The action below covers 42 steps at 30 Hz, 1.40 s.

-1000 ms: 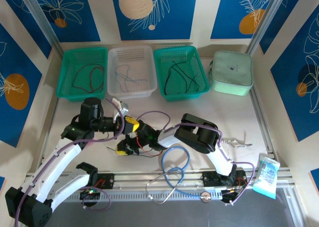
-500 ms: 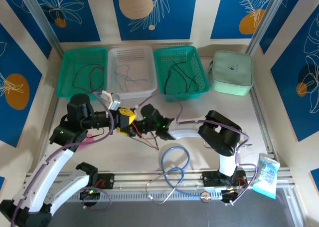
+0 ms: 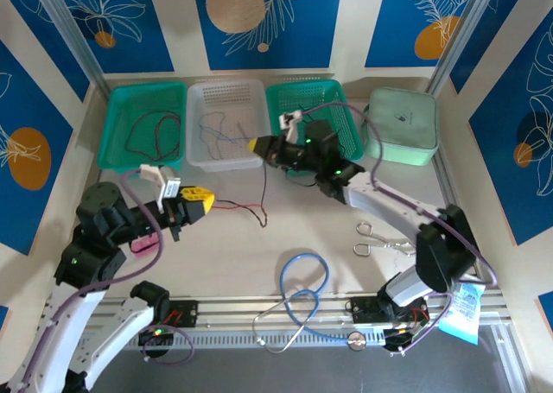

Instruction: Untangle the cables

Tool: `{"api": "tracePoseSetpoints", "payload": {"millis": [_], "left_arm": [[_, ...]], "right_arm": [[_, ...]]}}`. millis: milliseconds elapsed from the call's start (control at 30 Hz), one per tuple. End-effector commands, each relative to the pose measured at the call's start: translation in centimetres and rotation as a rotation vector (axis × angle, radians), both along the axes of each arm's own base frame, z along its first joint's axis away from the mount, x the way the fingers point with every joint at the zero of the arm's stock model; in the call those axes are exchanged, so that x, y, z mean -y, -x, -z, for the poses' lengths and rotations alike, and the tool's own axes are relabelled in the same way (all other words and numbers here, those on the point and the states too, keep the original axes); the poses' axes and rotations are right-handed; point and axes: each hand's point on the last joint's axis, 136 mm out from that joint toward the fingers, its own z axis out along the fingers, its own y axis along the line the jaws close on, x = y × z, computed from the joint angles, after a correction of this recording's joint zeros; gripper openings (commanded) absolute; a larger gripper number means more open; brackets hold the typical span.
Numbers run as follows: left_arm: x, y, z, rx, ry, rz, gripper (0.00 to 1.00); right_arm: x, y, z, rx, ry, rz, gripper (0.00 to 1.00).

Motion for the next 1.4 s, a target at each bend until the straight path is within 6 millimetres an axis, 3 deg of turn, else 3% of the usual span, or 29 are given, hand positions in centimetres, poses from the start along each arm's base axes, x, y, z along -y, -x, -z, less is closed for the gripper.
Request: {"api": "tracePoseSetpoints", "payload": {"millis": [0,167,367,833,1000,1367], "left_arm": [[-2.0,-0.8,-1.3,0.035,-0.022,-0.146,0.0],[-3.2,-1.8,-3.4,0.059,-0.073,-0.238,0.0],[-5.4,-3.7,-6.3,0.14,-0.115,-0.396,0.0],[-9.2,-5.5,-6.6,0.134,-0.266,-0.621,0.0],[-10.4,-5.7,-6.4,0.124,-0.287,-0.687,0.0],[-14.0,-8.8,-2.1,0.037,-0.44,-0.924,0.0]], "right_arm": [[4.1,0.5,-3.6,0.136,0.035,0.11,0.0],[8.9,2.4,-9.3,0.274,0.07,0.287,0.0],[14.9,3.8,-12.6,0.403,0.125,0.523,0.0],[26.8,6.1,-13.4,0.388,0.169,0.917,0.0],[29.1,6.6,-13.9,0.391,0.184,0.985,0.0],[34.1,8.8,-14.8,0.396,0.238,1.162,0.0]]}}
